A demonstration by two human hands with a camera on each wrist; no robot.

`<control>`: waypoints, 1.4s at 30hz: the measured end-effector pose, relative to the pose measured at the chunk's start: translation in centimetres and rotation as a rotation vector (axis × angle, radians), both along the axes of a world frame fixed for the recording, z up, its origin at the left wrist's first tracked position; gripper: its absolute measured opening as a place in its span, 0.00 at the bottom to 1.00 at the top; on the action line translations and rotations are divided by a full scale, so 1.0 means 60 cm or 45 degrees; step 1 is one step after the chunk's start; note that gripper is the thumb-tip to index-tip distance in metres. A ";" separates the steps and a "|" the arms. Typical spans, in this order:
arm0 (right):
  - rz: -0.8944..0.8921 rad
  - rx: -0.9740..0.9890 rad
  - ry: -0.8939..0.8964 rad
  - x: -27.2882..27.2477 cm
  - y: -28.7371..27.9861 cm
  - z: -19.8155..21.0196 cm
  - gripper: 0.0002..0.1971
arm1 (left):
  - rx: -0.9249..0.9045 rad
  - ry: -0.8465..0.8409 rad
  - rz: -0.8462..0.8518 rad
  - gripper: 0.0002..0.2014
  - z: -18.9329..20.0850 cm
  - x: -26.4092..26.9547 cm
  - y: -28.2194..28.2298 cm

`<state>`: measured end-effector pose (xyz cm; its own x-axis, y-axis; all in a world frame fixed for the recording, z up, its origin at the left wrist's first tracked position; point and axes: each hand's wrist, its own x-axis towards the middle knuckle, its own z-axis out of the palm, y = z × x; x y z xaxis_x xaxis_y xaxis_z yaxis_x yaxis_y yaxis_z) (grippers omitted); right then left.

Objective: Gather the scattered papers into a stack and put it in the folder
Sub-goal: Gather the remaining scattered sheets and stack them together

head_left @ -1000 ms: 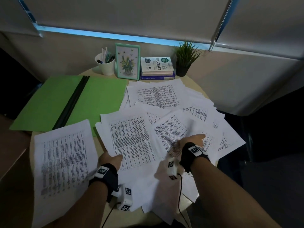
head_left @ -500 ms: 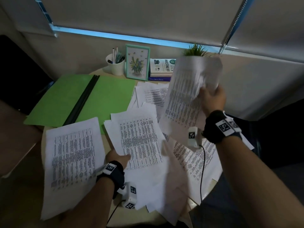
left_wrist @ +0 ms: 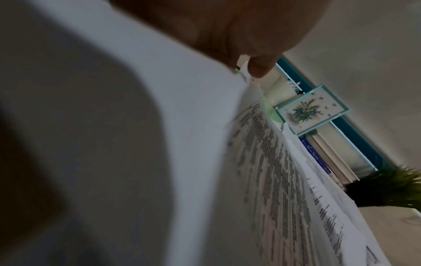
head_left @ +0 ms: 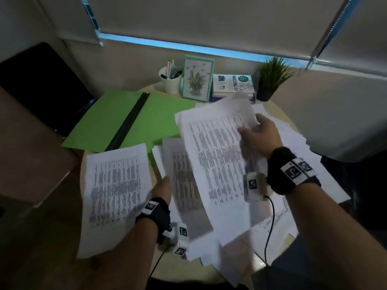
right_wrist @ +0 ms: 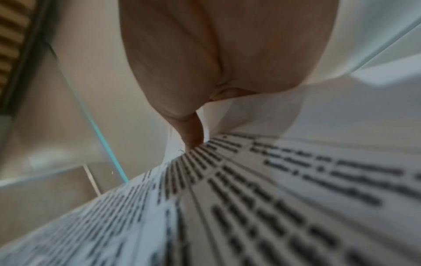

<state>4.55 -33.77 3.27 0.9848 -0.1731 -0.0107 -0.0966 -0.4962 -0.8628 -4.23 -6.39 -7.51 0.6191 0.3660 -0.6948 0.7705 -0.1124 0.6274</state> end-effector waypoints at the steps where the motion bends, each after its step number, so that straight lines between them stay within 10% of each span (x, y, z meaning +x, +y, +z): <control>1: 0.019 -0.018 0.076 -0.007 0.011 -0.021 0.16 | -0.060 -0.068 0.070 0.30 0.004 0.001 0.001; 9: 0.166 -0.135 0.556 -0.058 0.067 -0.140 0.18 | 0.121 -0.106 -0.199 0.45 0.008 -0.009 -0.011; 14: 0.200 0.022 0.536 -0.065 0.078 -0.155 0.36 | 0.309 -0.223 -0.395 0.22 0.007 -0.012 -0.015; 19: -0.009 0.328 0.565 -0.058 0.048 -0.146 0.60 | 0.205 -0.412 -0.299 0.21 0.072 0.015 0.008; 26: 0.161 0.612 0.084 -0.032 0.101 -0.010 0.09 | 0.179 -0.724 -0.314 0.11 0.191 0.052 0.052; 33: 0.156 0.498 -0.246 -0.057 0.153 0.059 0.15 | 0.023 -0.994 -0.093 0.10 0.224 0.052 0.065; 38: 0.064 0.574 -0.255 -0.087 0.171 0.046 0.19 | 0.034 -0.954 -0.088 0.32 0.220 0.050 0.069; 42: -0.005 0.511 -0.290 -0.083 0.196 0.053 0.13 | -0.021 -1.122 -0.020 0.19 0.244 0.064 0.055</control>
<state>-0.46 -22.01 6.48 0.9693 -0.2028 0.1390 0.1166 -0.1187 -0.9861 -0.41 -3.12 7.11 0.9373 0.3471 0.0324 0.0042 -0.1043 0.9945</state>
